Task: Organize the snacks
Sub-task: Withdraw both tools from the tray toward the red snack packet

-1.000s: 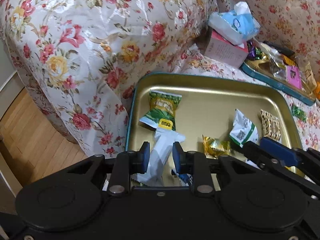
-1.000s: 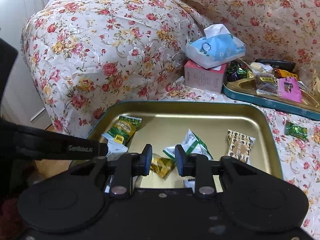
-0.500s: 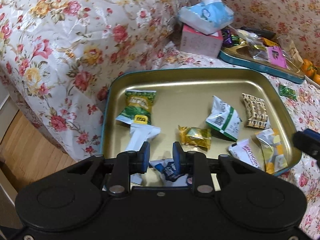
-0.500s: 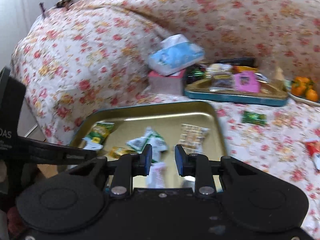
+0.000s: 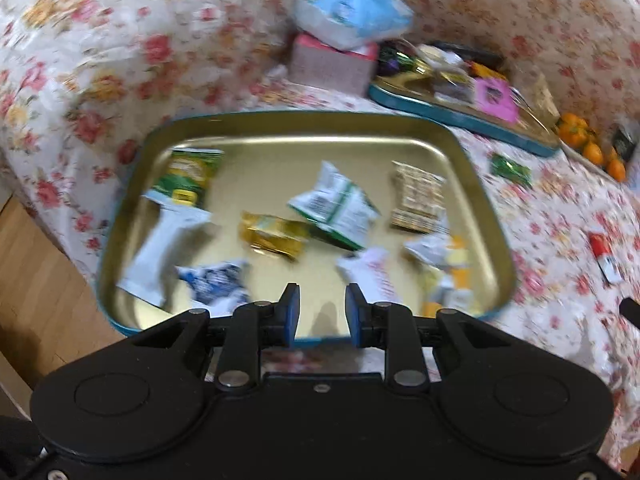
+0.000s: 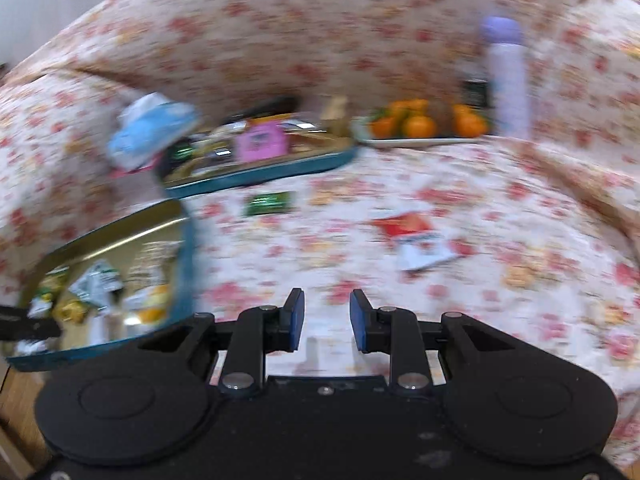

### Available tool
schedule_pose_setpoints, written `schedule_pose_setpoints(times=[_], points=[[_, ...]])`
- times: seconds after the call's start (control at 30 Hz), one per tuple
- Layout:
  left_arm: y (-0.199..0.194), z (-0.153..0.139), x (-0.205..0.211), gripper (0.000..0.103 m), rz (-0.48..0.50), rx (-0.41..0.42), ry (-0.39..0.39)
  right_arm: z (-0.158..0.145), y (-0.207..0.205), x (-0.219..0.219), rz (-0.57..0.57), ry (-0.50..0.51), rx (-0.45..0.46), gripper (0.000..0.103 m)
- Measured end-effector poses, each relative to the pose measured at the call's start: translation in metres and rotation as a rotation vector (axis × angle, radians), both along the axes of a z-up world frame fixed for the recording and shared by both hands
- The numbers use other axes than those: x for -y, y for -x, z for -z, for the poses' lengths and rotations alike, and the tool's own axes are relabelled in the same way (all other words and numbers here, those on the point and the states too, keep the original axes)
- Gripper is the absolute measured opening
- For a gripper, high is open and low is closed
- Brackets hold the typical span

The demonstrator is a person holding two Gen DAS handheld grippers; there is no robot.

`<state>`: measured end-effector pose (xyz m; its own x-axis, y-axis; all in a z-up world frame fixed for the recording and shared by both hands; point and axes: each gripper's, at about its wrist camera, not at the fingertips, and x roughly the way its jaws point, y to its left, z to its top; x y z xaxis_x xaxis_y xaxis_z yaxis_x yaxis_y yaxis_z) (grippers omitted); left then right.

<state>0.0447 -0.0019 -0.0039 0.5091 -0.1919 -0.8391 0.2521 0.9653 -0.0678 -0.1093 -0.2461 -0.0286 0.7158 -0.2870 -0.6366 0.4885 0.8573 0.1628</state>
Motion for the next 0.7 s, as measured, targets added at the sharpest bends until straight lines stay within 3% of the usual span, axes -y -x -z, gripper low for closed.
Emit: schedule_pose_setpoints(times=[0.23, 0.7], points=[[0.009, -0.007, 0.05, 0.035, 0.072, -0.043, 0.005, 0.008, 0.015, 0.032, 0.083, -0.022, 0.018, 0.028], [0.015, -0.006, 0.135, 0.035, 0.186, -0.072, -0.022, 0.013, 0.014, 0.049, 0.067, -0.047, 0.05, 0.029]])
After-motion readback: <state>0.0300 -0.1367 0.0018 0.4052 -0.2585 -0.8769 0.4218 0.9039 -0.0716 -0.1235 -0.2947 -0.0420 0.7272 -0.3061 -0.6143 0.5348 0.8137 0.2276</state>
